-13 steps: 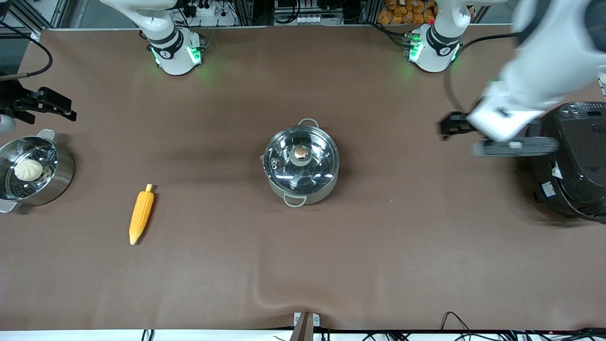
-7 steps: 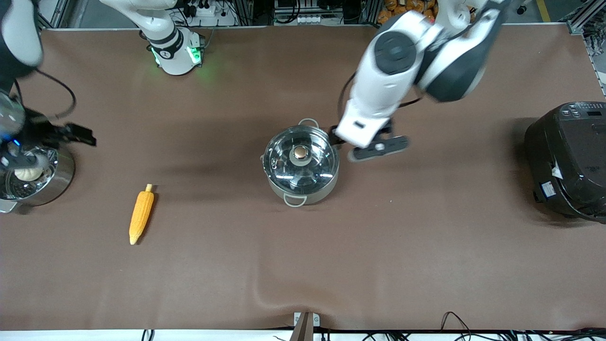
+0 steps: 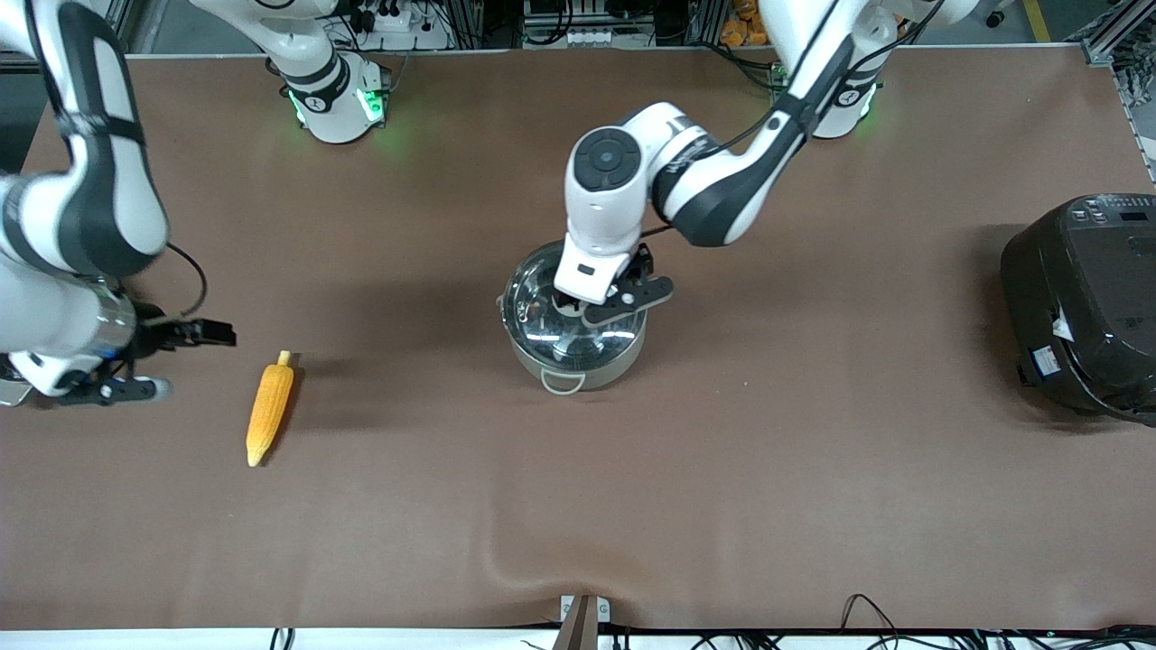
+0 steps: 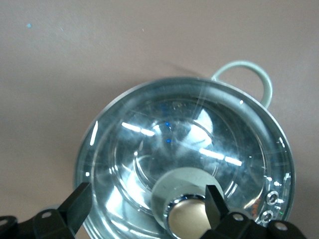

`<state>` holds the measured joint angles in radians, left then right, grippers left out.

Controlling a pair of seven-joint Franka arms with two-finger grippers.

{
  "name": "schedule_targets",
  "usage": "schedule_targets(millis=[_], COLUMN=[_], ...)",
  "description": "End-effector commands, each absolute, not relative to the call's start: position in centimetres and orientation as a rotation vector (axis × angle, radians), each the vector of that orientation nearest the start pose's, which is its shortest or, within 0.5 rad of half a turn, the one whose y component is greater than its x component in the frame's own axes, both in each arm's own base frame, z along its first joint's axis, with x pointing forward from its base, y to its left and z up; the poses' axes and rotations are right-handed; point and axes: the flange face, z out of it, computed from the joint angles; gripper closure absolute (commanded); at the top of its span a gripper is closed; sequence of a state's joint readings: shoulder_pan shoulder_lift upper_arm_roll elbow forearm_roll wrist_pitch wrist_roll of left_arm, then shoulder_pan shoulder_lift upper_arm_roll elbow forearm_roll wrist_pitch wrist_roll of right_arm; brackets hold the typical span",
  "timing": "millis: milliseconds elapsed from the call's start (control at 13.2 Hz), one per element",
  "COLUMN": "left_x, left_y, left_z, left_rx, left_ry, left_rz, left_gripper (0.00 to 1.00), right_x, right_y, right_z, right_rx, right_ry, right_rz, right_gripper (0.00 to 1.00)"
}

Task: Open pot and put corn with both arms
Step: 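Grasp the lid knob with the left gripper while the right gripper grasps corn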

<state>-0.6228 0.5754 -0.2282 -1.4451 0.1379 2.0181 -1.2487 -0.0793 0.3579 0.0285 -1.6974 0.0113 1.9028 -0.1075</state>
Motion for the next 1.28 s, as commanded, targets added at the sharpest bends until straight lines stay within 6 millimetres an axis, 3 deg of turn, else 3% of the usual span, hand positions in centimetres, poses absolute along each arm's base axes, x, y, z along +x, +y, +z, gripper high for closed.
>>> schedule_targets(millis=[0,226,528,755,981,1057,1208], left_x=[50.0,49.5,49.5,49.4,48.8,48.8,48.8], left_y=[-52.2,-54.0,-54.1,-54.1,-54.6,-54.6,-54.4], left_z=[36.7,34.9,34.6,34.6,34.3,34.4,35.5], left_rx=[-3.103,-3.100,-3.101,-3.101,-3.100,-3.101,-3.107], left_ry=[-0.605,-0.579,-0.560,-0.562,-0.547,-0.547,-0.534], left_rz=[-0.066,-0.070,-0.087,-0.086,-0.081,-0.083,-0.098], left_gripper=[0.00,0.00,0.02,0.34,0.85,0.96,1.00], right_x=[64.4,65.3,66.2,66.3,66.2,66.2,66.4], right_y=[-4.4,-4.2,-4.8,-4.9,-4.7,-4.5,-4.8], right_z=[32.7,27.4,23.3,20.9,19.6,19.2,18.4], right_rx=[-3.104,-3.103,-3.091,-3.088,-3.087,-3.088,-3.090], right_ry=[-0.081,-0.027,0.020,0.041,0.101,0.110,0.119], right_rz=[0.199,0.237,0.238,0.221,0.229,0.232,0.199], right_gripper=[0.00,0.00,0.00,0.00,0.00,0.00,0.00])
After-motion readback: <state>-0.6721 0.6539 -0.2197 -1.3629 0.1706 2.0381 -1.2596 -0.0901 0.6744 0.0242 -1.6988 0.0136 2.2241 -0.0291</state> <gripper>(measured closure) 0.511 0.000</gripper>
